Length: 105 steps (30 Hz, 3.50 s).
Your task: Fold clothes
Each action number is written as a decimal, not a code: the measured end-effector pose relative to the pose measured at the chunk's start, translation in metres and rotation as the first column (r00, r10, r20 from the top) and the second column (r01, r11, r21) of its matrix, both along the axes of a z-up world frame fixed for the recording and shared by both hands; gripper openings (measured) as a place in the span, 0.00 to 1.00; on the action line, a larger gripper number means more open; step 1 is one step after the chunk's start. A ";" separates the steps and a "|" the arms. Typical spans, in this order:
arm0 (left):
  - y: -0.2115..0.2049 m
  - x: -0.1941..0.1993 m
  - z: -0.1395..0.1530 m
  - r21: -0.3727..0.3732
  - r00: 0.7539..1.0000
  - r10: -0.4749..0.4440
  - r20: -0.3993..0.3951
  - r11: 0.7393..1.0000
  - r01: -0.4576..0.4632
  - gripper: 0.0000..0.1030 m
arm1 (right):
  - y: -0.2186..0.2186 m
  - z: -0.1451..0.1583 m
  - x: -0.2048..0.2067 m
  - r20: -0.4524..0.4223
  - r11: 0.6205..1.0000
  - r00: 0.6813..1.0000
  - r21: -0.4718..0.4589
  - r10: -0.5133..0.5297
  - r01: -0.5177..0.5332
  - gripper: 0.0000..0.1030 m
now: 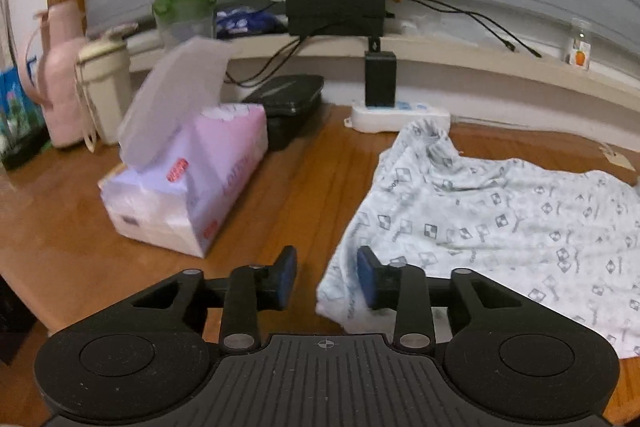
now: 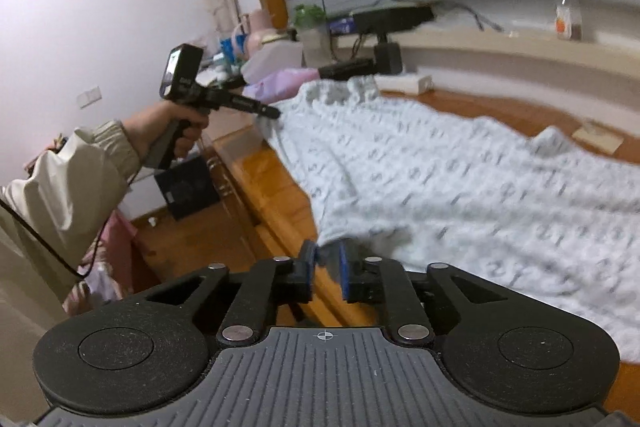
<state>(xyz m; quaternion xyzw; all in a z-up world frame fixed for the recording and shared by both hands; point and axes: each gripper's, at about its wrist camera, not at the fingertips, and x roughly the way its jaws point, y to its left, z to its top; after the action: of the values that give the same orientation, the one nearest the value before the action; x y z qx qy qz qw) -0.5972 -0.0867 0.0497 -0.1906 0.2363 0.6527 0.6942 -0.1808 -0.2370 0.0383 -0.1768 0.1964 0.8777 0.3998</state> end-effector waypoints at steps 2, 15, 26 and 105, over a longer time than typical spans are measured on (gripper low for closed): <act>-0.003 -0.001 0.007 0.009 1.000 -0.001 -0.008 1.000 0.001 0.41 | 0.000 0.006 0.007 0.004 0.999 1.000 0.019 -0.026 0.026 0.19; -0.007 -0.013 0.026 0.051 1.000 0.017 -0.024 0.999 -0.016 0.53 | 0.027 -0.002 0.037 0.099 0.984 0.981 0.081 -0.167 0.159 0.34; 0.089 0.064 0.013 -0.001 0.985 -0.167 -0.030 0.986 0.167 0.58 | 0.071 -0.024 0.082 0.129 0.960 0.952 0.059 -0.278 0.272 0.41; 0.059 0.317 -0.031 0.082 0.837 -0.546 0.017 0.836 0.543 0.92 | -0.026 -0.032 0.423 0.027 0.269 0.269 -0.007 -0.963 0.963 0.24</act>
<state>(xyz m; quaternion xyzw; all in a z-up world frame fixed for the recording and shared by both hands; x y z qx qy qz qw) -0.2801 -0.0274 0.0184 -0.1029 0.2427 0.4326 0.8622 0.2418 -0.2626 0.0067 -0.0339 0.2696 0.4539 0.8486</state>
